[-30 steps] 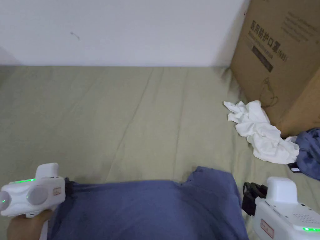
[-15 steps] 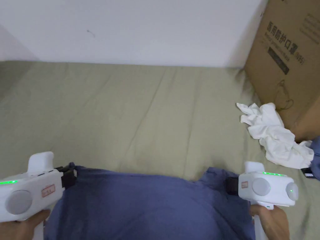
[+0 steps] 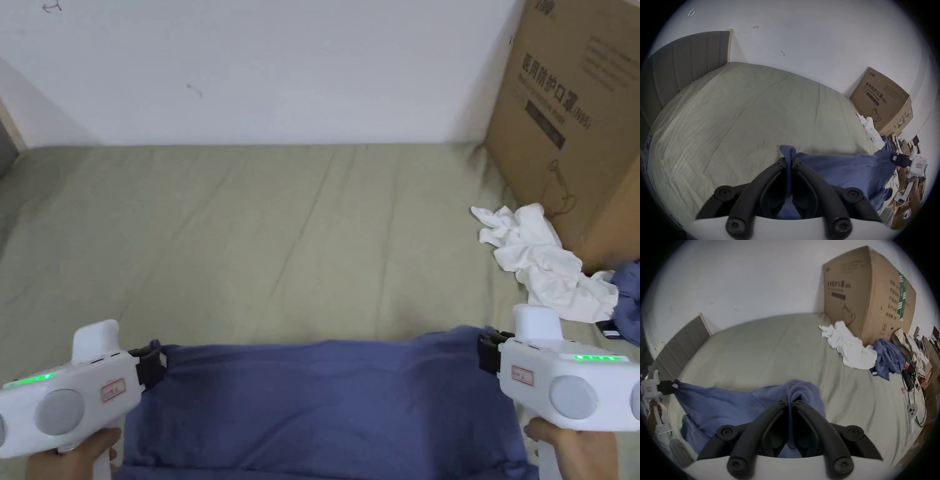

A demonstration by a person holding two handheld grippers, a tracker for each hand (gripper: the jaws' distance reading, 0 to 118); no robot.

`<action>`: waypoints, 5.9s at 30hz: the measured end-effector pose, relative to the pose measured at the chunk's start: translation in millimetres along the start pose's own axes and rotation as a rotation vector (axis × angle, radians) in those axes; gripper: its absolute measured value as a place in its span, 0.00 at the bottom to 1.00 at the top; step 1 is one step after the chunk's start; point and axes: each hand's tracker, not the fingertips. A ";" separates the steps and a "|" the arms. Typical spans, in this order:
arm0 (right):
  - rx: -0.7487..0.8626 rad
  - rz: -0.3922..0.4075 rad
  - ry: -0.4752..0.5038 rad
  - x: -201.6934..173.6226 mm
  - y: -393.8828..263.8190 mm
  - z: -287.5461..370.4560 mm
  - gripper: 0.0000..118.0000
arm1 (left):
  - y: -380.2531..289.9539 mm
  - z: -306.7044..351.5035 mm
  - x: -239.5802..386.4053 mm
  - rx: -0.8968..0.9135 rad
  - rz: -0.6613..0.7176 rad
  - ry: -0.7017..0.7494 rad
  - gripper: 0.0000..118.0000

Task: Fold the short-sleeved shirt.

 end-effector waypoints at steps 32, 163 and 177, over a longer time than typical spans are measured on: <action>-0.193 -0.213 -0.045 6.9 -200.4 107.0 0.18 | -176.4 72.7 -50.9 -0.173 0.039 0.139 0.27; 0.350 0.011 -0.094 -48.4 -61.7 188.1 0.02 | -83.1 71.8 60.5 -0.348 -0.095 -0.089 0.12; 0.340 0.003 -0.115 -33.5 -66.8 195.3 0.02 | -150.1 -5.8 138.5 -0.509 -0.072 -0.124 0.73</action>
